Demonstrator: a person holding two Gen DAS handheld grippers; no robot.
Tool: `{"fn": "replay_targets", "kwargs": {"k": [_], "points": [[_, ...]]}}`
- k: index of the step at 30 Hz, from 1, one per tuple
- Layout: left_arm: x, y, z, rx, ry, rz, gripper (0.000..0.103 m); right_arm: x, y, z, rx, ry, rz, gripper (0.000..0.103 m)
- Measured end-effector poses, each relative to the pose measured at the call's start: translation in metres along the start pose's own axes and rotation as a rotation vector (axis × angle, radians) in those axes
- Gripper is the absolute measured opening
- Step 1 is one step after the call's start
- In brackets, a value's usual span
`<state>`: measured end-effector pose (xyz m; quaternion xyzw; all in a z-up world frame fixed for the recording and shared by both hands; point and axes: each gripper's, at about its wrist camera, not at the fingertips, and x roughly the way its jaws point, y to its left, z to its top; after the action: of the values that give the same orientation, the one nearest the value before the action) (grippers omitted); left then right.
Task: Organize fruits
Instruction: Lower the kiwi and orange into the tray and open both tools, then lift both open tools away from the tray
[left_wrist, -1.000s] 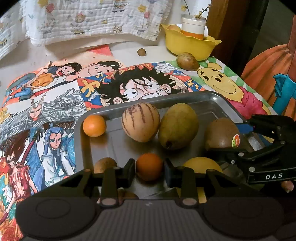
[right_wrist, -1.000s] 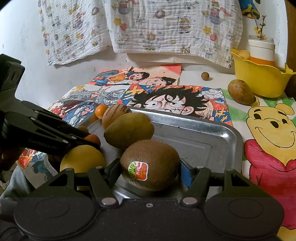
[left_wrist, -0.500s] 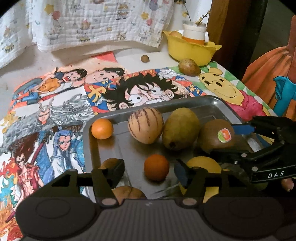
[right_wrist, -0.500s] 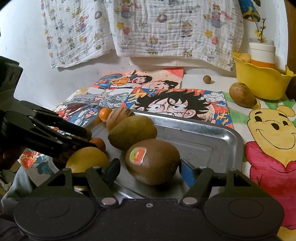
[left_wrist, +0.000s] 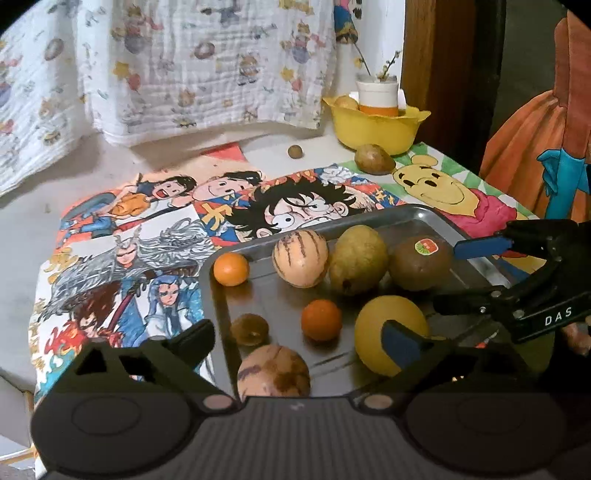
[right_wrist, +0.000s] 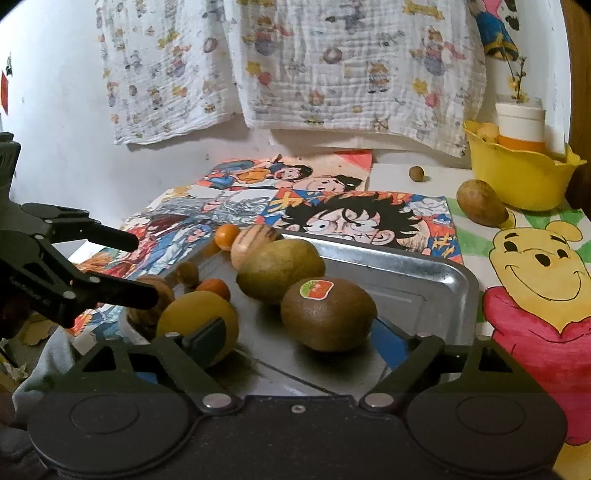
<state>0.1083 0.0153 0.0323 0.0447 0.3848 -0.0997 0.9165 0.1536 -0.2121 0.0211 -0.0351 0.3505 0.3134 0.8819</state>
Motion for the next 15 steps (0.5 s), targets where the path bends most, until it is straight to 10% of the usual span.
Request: {"fn": "replay_targets", "kwargs": {"k": [15], "points": [[-0.027,0.005,-0.043,0.064,0.049,0.058,0.103,-0.022,0.02,-0.014,-0.119,0.043,-0.012,0.102]]}}
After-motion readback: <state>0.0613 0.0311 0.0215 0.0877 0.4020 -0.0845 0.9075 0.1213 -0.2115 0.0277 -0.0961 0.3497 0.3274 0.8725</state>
